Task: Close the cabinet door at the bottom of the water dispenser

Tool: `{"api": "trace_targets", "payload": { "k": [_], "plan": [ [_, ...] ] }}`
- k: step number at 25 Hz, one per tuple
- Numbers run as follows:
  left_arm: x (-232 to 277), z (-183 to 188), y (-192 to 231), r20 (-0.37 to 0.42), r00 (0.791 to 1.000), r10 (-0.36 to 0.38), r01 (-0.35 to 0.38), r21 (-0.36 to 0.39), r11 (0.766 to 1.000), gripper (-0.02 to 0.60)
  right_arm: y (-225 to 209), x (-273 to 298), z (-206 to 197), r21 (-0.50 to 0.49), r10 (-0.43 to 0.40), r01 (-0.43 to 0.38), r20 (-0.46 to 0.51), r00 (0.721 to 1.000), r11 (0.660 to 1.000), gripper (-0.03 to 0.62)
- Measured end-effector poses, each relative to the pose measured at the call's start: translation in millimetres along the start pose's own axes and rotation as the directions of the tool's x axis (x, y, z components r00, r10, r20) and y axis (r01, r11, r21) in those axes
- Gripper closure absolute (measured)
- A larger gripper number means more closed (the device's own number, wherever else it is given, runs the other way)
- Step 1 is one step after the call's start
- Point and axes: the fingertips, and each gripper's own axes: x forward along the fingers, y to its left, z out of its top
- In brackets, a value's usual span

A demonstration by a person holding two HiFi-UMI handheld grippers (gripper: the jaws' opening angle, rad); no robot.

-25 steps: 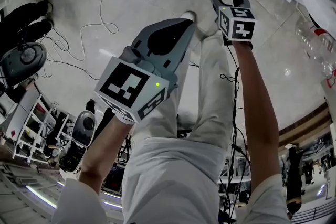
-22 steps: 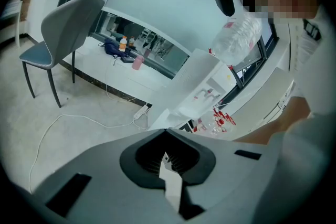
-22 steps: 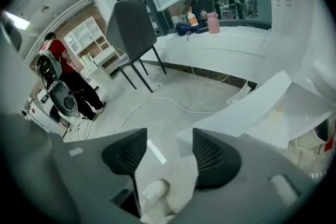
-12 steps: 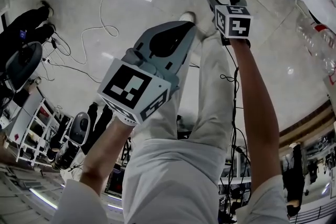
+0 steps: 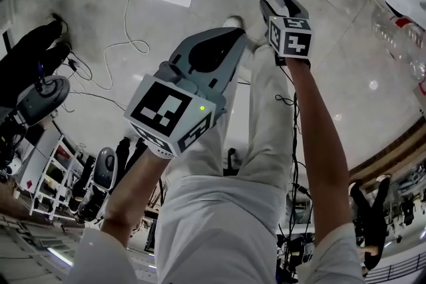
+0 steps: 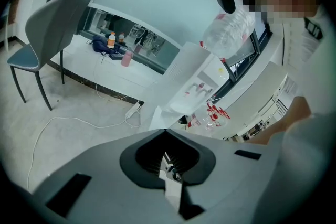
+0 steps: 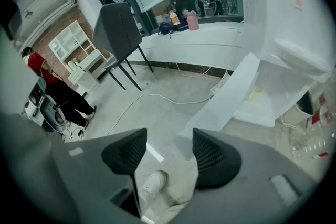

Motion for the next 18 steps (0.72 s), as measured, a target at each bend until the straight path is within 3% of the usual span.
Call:
{"api": "trace_targets", "payload": {
  "k": [18],
  "plan": [
    [28.7,0.7,-56.2,-0.082,0.992,-0.093,0.101,0.103,0.990,0.580,-69.9,-57.3,-46.2,0.182,-0.137,0.134,0.001,0.991,0.974,0.326]
  ]
}}
